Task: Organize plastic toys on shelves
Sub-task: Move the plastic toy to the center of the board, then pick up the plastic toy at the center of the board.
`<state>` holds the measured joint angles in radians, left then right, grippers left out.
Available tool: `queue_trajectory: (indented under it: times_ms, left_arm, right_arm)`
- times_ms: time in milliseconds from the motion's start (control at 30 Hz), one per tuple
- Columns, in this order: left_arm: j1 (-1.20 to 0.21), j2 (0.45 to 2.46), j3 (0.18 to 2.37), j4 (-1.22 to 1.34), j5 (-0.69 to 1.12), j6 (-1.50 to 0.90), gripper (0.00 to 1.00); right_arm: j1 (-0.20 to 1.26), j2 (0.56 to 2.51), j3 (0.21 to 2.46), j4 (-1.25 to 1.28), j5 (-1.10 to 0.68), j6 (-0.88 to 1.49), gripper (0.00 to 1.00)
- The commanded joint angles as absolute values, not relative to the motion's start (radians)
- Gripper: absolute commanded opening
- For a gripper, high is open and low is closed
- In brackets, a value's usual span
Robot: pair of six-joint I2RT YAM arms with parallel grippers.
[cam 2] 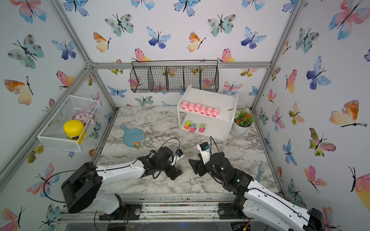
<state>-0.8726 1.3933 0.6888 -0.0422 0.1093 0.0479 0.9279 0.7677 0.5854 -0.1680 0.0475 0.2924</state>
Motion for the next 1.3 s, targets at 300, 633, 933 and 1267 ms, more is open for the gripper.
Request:
queue_trajectory:
  times_ms: [300, 633, 933, 1267]
  left_arm:
    - [-0.806, 0.893, 0.299, 0.298, -0.229, -0.234, 0.98]
    - [-0.801, 0.535, 0.079, 0.339, -0.36, -0.178, 0.99]
    - [-0.803, 0.361, 0.066, 0.226, -0.399, -0.168, 0.99]
    - [-0.802, 0.336, 0.078, 0.231, -0.408, -0.142, 0.98]
  right_arm:
    - [0.923, 1.083, 0.513, -0.022, -0.432, -0.599, 1.0]
    - [0.878, 1.578, 0.785, -0.129, -0.438, -0.856, 0.86]
    - [0.844, 1.737, 0.9, -0.195, -0.435, -0.955, 0.79]
    - [0.822, 1.844, 1.042, -0.366, -0.513, -1.061, 0.5]
